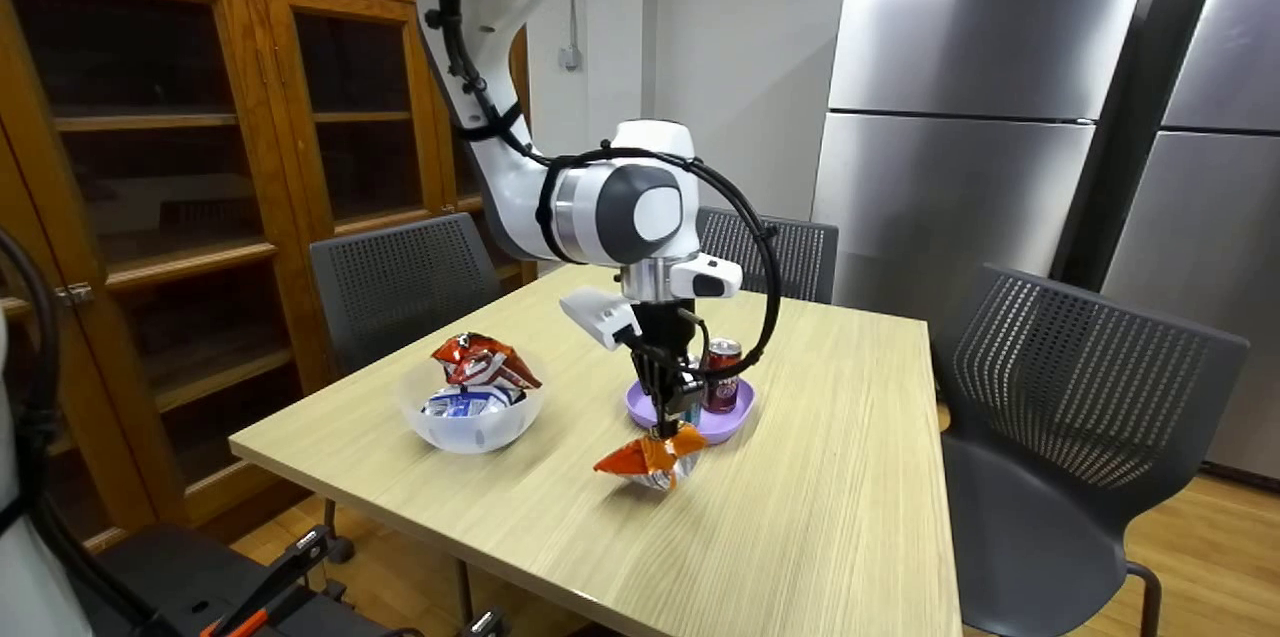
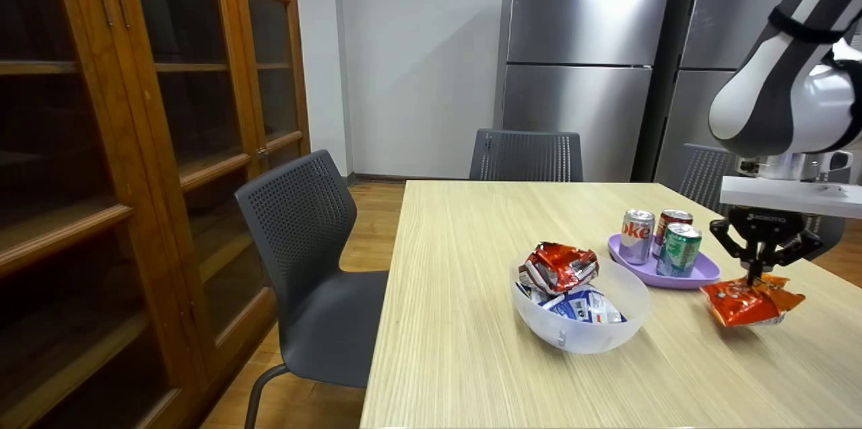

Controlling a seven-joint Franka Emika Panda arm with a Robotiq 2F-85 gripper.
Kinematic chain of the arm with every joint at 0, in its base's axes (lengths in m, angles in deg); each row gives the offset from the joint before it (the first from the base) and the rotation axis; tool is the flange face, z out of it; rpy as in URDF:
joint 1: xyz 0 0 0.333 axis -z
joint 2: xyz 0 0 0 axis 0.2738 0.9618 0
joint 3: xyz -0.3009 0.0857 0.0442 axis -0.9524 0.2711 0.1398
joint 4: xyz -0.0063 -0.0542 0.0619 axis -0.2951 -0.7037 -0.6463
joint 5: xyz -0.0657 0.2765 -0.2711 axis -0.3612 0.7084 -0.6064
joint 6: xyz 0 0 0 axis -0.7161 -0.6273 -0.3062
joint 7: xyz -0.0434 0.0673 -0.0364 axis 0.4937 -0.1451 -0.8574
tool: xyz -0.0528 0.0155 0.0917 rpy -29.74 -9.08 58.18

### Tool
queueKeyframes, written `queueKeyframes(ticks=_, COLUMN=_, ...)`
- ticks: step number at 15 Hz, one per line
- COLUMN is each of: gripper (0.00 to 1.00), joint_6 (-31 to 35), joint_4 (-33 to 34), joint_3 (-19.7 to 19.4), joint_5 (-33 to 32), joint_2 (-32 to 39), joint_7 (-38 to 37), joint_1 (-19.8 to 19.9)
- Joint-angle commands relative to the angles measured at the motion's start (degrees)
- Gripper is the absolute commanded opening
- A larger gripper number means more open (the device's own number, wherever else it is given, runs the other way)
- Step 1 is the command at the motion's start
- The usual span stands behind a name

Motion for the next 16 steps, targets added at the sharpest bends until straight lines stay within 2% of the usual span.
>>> queueKeyframes(ticks=1, gripper=0.0, joint_6=-0.9, joint_4=-4.0, joint_3=-0.5, joint_5=-1.9, joint_2=-5.4, joint_7=-1.9, joint_1=-3.3)
queueKeyframes(ticks=10, gripper=0.0, joint_6=-1.0, joint_4=-4.5, joint_3=1.1, joint_5=-5.5, joint_2=-9.4, joint_7=-9.1, joint_1=-9.9)
queueKeyframes(ticks=16, gripper=0.0, joint_6=-0.9, joint_4=-3.7, joint_3=3.3, joint_5=-8.2, joint_2=-10.6, joint_7=-14.3, joint_1=-12.2)
